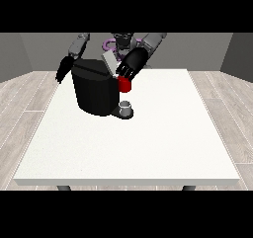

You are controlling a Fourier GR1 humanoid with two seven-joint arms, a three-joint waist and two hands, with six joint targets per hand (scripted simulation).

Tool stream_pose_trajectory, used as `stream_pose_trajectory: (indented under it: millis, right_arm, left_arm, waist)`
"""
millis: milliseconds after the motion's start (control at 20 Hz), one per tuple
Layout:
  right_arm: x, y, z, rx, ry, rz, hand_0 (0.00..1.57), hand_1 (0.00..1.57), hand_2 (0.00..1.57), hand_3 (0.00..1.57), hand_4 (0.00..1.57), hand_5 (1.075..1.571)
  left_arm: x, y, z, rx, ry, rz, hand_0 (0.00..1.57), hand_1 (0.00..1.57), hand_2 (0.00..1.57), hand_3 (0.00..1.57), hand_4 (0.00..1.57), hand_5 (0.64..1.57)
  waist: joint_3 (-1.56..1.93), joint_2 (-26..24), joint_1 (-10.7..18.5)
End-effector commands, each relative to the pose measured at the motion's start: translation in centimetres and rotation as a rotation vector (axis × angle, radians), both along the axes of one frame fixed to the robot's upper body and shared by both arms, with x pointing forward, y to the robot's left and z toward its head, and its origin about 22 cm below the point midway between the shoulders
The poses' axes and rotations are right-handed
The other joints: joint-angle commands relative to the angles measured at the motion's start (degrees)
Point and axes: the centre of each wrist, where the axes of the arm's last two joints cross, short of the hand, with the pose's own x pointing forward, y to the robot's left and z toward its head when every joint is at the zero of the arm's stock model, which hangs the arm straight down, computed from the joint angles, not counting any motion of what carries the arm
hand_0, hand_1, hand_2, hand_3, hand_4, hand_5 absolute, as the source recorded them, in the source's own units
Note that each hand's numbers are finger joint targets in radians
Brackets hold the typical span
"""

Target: Insert the coffee pod into the coffee machine and close the lid

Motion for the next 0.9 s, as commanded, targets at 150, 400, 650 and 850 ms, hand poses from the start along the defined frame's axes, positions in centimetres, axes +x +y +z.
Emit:
stream_pose_trajectory:
  millis: [150, 400, 650, 850]
  right_arm:
    - [-0.2, 0.2, -0.6, 0.009, 0.013, -0.009, 0.00, 0.00, 0.00, 0.00, 0.00, 1.571]
    - [-1.1, 0.0, -1.9, -0.004, 0.043, 0.007, 0.00, 0.00, 0.00, 0.00, 0.00, 1.571]
    - [-0.1, 0.6, 0.8, -0.005, -0.015, 0.021, 0.00, 0.00, 0.00, 0.00, 0.00, 1.571]
    - [-0.1, -0.4, 0.4, -0.013, -0.041, -0.008, 0.00, 0.00, 0.00, 0.00, 0.00, 1.571]
  left_arm:
    - [0.1, -0.8, -1.8, 0.015, -0.034, -0.029, 1.22, 1.22, 1.24, 1.20, 0.36, 1.571]
    - [0.1, -0.5, 0.0, 0.016, -0.049, 0.042, 1.24, 1.24, 1.26, 1.20, 0.29, 1.571]
    - [-0.2, 1.0, 0.1, 0.148, -0.127, 0.034, 1.21, 1.21, 1.22, 1.10, 0.00, 1.571]
    - [-0.3, 1.9, 0.0, 0.153, -0.146, 0.021, 1.16, 1.16, 1.18, 1.05, 0.00, 1.571]
  waist:
    - [0.01, 0.41, 0.58]
    - [0.02, -1.98, -1.27]
    - [0.00, 0.60, -1.35]
    - [0.01, 2.87, -0.65]
